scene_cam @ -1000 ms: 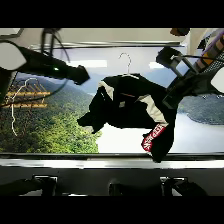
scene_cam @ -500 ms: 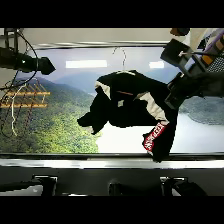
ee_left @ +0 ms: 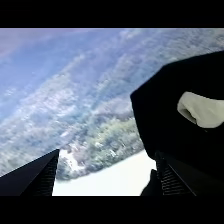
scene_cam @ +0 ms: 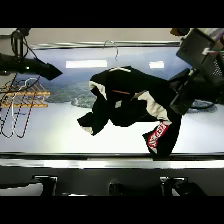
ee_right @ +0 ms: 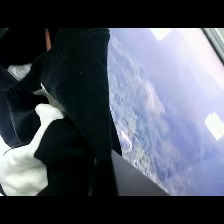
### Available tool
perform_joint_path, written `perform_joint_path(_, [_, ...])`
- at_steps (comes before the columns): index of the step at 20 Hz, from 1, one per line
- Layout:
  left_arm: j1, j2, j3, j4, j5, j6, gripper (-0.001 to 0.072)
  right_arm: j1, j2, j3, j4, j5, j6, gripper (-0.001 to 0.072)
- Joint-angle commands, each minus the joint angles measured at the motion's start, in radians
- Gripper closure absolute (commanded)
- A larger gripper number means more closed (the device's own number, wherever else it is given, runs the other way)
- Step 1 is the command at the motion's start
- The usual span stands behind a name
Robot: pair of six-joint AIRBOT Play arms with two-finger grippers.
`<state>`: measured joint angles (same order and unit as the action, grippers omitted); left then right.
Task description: Fold the clothes and pants, and hang the long-sleeved shirts on hangers.
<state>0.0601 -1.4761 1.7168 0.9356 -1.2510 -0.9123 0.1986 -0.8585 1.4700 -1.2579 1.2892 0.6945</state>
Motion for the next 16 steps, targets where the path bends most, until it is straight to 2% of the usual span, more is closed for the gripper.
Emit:
perform_joint_path(1, [0.092, 0.059, -0.176, -0.200, -0.131, 0.138, 0.0021, 0.000, 0.030, 0.001, 0.142, 0.033, -0.049, 0.0671])
perform_joint_path(2, [0.112, 0.103, -0.254, -0.254, -0.116, 0.194, 0.0021, 0.000, 0.025, 0.001, 0.172, 0.063, -0.060, 0.0672])
perform_joint_path(6, [0.096, 0.213, -0.473, -0.319, -0.083, 0.555, 0.0022, 0.000, 0.018, 0.001, 0.181, 0.089, -0.059, 0.0671])
perform_joint_path(9, [0.034, 0.191, -0.505, -0.362, -0.003, 0.588, 0.0024, 0.000, 0.018, 0.001, 0.180, 0.093, -0.059, 0.0671])
perform_joint_path(12, [-0.040, 0.166, -0.505, -0.434, 0.083, 0.716, 0.0037, 0.000, 0.011, 0.001, 0.171, 0.116, -0.059, 0.0669])
perform_joint_path(16, [-0.127, 0.129, -0.505, -0.447, 0.126, 0.729, 0.0039, 0.000, -0.019, 0.001, 0.171, 0.159, -0.060, 0.0670])
